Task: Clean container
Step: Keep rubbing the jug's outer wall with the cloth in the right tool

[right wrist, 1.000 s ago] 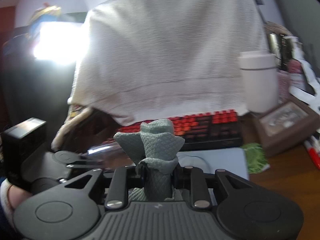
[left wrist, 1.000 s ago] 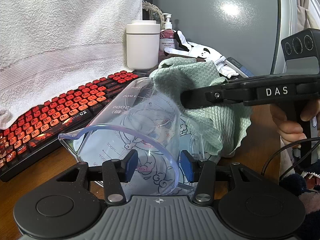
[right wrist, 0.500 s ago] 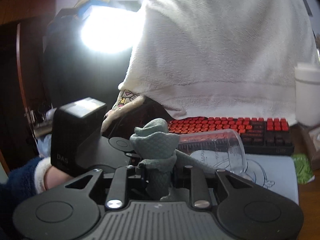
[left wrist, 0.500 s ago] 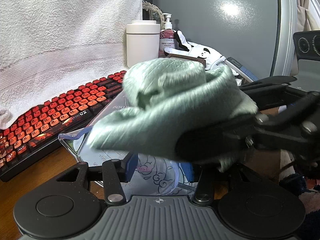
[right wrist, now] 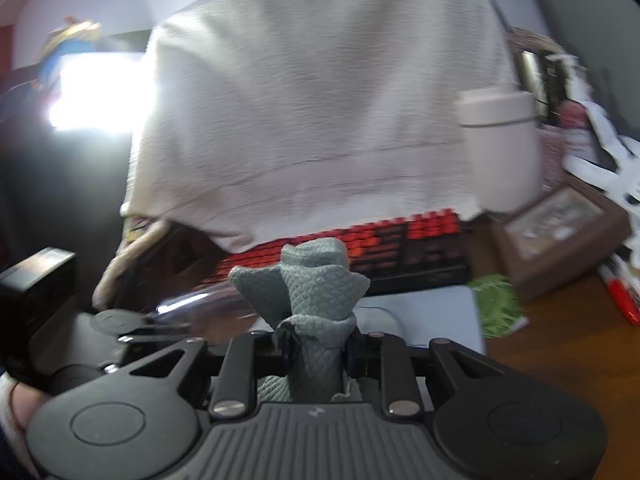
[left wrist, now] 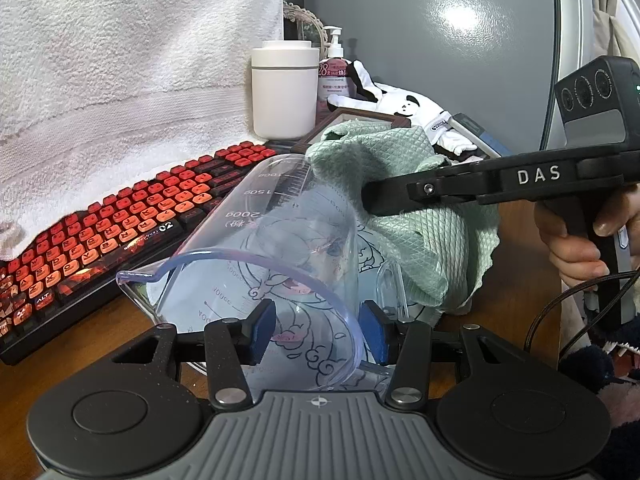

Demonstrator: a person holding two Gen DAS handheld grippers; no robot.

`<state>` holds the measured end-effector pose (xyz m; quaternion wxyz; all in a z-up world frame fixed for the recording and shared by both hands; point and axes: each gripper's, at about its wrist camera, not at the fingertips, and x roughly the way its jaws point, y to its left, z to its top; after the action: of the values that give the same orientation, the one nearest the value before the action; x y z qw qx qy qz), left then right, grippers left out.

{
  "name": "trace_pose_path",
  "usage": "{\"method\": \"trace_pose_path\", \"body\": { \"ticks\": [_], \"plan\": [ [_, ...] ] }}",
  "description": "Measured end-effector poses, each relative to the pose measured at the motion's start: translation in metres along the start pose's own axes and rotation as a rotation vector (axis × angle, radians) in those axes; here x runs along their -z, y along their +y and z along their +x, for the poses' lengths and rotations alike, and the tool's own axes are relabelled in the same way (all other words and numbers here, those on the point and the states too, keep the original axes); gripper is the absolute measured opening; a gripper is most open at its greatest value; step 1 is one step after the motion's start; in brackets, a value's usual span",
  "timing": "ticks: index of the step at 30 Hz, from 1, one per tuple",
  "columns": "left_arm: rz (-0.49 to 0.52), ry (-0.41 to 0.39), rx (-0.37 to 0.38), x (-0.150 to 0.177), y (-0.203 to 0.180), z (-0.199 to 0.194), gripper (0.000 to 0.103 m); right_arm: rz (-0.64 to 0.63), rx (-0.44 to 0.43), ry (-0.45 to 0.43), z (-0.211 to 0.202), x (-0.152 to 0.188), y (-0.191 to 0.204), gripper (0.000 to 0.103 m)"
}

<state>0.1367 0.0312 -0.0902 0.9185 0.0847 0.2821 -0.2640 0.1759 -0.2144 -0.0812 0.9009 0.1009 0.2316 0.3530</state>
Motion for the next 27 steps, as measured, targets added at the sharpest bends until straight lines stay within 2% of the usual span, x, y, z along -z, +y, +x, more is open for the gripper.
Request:
{"method": "trace_pose_path", "body": {
  "ticks": [4, 10, 12, 14, 17, 21, 27],
  "plan": [
    [0.001, 0.000, 0.000, 0.000, -0.001, 0.000, 0.047, -0.012, -0.047, -0.001, -0.001, 0.001, 0.008, 0.022],
    [-0.005, 0.000, 0.003, 0.000, 0.001, -0.001, 0.047, -0.089, -0.246, 0.036, 0.002, 0.003, 0.046, 0.022],
    [-0.007, 0.000, 0.004, 0.000, 0.001, -0.001, 0.047, -0.134, -0.267, 0.033, 0.002, 0.004, 0.058, 0.023],
    [-0.006, 0.000, 0.003, 0.001, 0.001, -0.001, 0.047, -0.146, -0.275, 0.029, 0.003, 0.002, 0.061, 0.022],
    [-0.003, 0.000, 0.001, 0.001, 0.001, -0.001, 0.047, -0.083, -0.270, 0.015, 0.007, -0.006, 0.050, 0.022],
    [-0.002, 0.000, 0.001, 0.001, 0.000, -0.001, 0.047, -0.020, -0.168, -0.008, 0.011, -0.020, 0.030, 0.021],
    [-0.002, 0.000, 0.001, 0.002, 0.001, -0.001, 0.047, 0.073, -0.125, 0.062, 0.002, -0.030, -0.002, 0.022]
  ]
}}
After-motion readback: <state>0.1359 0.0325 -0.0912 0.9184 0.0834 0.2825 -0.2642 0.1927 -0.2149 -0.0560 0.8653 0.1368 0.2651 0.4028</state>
